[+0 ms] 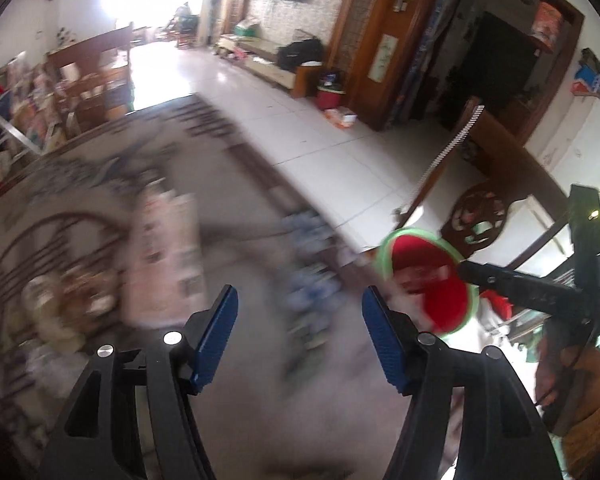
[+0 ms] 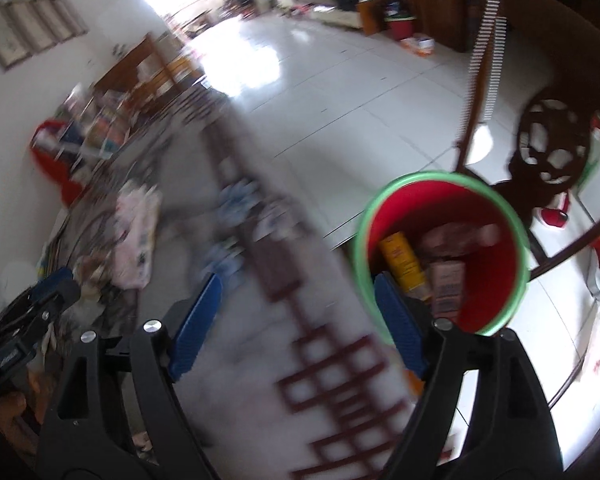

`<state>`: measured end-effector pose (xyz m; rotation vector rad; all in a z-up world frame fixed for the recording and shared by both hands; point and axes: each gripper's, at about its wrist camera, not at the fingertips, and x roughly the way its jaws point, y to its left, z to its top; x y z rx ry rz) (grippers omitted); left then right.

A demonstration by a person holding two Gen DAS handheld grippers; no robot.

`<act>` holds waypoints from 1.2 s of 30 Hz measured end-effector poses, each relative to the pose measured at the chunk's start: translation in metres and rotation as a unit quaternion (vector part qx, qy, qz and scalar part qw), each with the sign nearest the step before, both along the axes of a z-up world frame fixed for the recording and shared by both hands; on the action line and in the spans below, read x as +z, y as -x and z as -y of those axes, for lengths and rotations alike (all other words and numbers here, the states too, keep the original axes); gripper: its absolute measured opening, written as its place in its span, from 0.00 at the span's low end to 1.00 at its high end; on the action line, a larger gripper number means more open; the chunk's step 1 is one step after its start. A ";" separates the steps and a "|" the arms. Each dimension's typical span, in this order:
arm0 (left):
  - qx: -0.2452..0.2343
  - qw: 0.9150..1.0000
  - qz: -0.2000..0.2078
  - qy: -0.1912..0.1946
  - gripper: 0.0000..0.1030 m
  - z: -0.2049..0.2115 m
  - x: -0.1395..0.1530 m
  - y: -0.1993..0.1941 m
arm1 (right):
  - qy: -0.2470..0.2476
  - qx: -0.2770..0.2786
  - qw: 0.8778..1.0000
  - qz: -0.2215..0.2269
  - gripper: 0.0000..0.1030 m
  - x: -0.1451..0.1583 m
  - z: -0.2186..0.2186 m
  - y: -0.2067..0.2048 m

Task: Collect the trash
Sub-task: 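Return to the table and grasp the crumpled paper with the right tool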

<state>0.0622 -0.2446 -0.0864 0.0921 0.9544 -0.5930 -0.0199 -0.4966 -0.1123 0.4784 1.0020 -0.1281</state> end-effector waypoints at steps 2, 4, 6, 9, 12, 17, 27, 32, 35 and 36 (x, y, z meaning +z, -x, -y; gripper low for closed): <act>0.024 1.000 -0.002 -0.013 0.60 -0.037 -0.006 -0.001 | 0.002 0.036 0.999 -0.011 0.76 -0.004 -0.032 -0.005; 0.050 0.999 -0.009 -0.018 0.60 -0.069 -0.011 -0.004 | 0.004 0.091 0.995 -0.028 0.77 -0.008 -0.072 -0.007; 0.078 0.997 -0.016 -0.017 0.60 -0.105 -0.016 -0.006 | 0.013 0.154 0.987 -0.045 0.77 -0.013 -0.112 -0.004; 0.102 0.994 -0.023 -0.024 0.60 -0.149 -0.024 -0.004 | 0.035 0.250 0.965 -0.068 0.79 -0.020 -0.171 0.008; 0.113 0.993 -0.027 -0.035 0.60 -0.178 -0.032 0.001 | 0.000 0.320 0.943 -0.093 0.83 -0.031 -0.222 0.026; 0.116 0.992 -0.038 -0.036 0.60 -0.212 -0.044 0.015 | -0.025 0.370 0.917 -0.143 0.84 -0.060 -0.280 0.051; 0.075 0.994 -0.068 -0.043 0.58 -0.237 -0.069 0.055 | -0.012 0.291 0.946 -0.142 0.39 -0.065 -0.278 0.060; 0.014 0.994 -0.097 -0.053 0.58 -0.218 -0.088 0.090 | -0.007 0.216 0.972 -0.086 0.39 -0.039 -0.257 0.039; -0.016 0.992 -0.111 -0.054 0.58 -0.206 -0.097 0.107 | 0.005 0.195 0.978 -0.070 0.40 -0.030 -0.246 0.030; -0.027 0.991 -0.116 -0.055 0.58 -0.201 -0.101 0.114 | 0.011 0.194 0.978 -0.070 0.41 -0.032 -0.248 0.030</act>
